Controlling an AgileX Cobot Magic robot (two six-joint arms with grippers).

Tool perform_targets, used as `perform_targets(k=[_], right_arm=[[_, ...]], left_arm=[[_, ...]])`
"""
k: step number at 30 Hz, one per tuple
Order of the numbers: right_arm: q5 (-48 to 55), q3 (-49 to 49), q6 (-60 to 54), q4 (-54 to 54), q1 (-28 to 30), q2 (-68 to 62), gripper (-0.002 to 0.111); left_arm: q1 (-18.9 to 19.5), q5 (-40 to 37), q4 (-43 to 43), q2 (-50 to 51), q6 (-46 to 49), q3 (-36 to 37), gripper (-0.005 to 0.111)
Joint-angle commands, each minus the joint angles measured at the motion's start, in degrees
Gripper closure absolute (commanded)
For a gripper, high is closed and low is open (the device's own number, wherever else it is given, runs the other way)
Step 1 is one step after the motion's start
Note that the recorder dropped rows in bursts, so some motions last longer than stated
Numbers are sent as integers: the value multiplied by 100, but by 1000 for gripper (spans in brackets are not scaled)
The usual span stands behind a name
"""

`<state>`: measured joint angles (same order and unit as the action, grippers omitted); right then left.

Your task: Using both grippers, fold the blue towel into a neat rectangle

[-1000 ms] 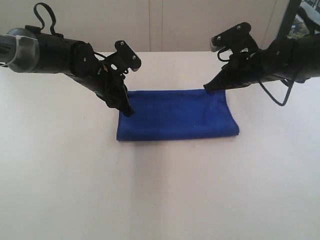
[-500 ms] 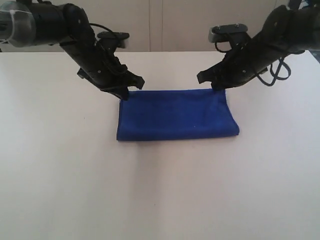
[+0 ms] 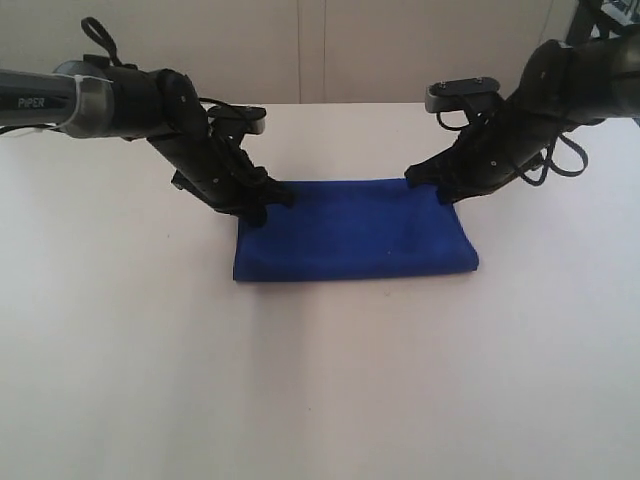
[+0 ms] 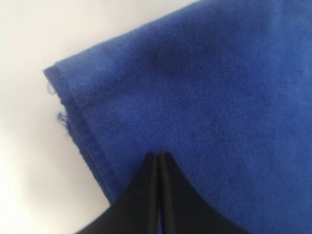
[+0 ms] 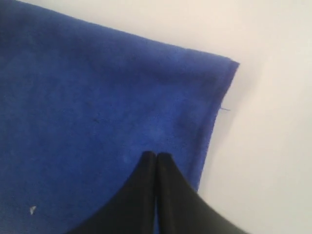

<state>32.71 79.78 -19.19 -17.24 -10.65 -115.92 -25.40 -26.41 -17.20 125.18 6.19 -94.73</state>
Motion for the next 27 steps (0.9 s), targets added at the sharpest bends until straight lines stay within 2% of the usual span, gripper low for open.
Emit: perform_targets(k=[1,14,19,27], right_arm=[[67,12,154,106,50,-101,108],[392,12,180,271,50,-412,108],[490,12,767,600,50,-412,108],[675,12,919,655,50,-412,108]], left_arm=[[-3,-1,-75,140,29,-6,107],[-3,-26,-75,282,29,-6,107],[8,-26,-75,280,29,-6,107],[8,-26,-75,280,29,-6,107]])
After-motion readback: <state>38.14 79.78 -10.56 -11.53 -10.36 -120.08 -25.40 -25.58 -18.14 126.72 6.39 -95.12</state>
